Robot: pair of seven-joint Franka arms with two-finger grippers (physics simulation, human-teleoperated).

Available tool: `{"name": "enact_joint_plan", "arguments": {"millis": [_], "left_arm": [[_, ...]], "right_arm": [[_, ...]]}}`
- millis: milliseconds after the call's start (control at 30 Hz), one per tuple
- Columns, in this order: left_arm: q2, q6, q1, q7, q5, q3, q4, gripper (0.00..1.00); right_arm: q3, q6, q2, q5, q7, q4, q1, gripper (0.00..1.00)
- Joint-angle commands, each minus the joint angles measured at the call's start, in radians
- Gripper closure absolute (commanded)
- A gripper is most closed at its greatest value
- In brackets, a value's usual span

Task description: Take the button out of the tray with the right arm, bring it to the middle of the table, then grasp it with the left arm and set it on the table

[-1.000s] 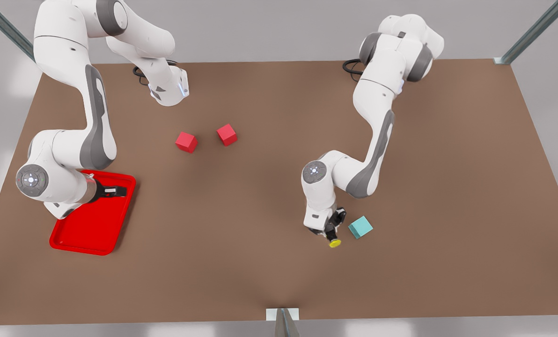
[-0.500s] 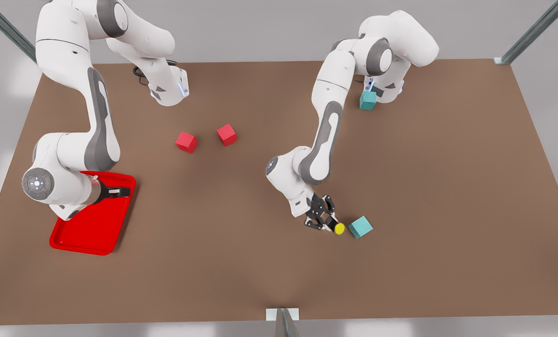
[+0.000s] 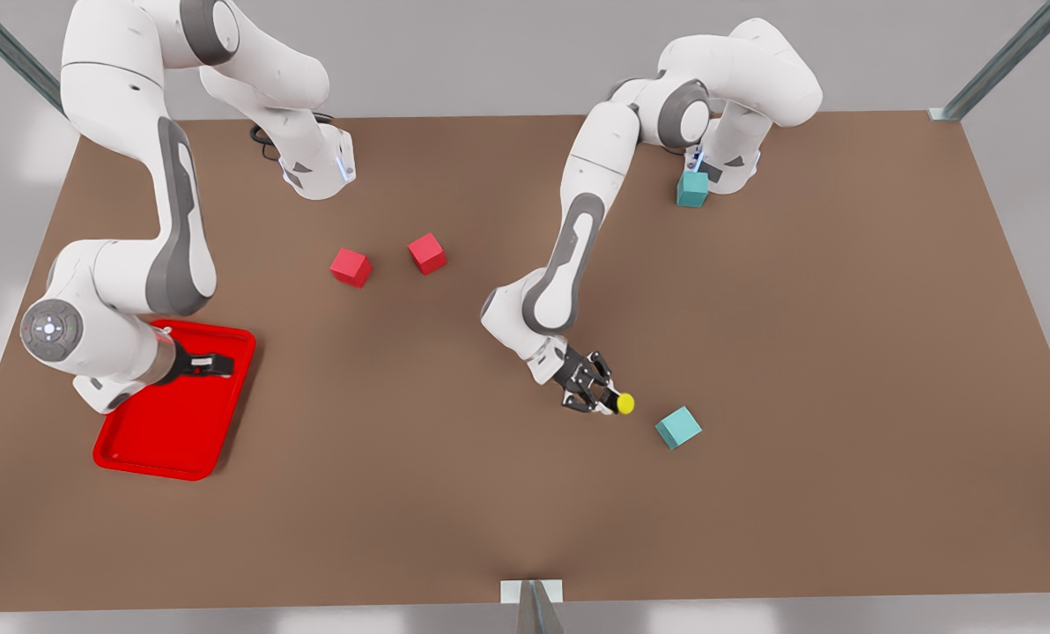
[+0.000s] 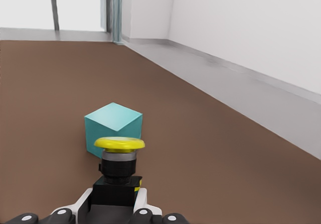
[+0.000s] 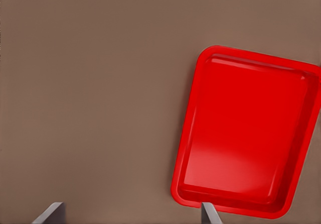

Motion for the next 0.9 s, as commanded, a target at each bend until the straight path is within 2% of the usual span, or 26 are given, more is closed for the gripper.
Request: {"name": "enact_joint_plan", "arguments": {"millis": [0, 267, 867], "left_arm": [[0.001, -0.014, 0.000, -0.334, 0.018, 0.000, 0.000, 0.57], [0.064, -0.063, -0.038, -0.343, 0.043, -0.006, 0.000, 0.57], [0.103, -0.122, -0.061, -0.280, 0.144, -0.035, -0.004, 0.57]], "right_arm": [[0.000, 0.027, -0.001, 0.001, 0.008, 0.002, 0.001, 0.00], [0.000, 0.016, 0.009, 0.001, 0.008, 0.003, 0.001, 0.00], [0.000, 0.014, 0.015, 0.001, 0.008, 0.002, 0.006, 0.00]]}}
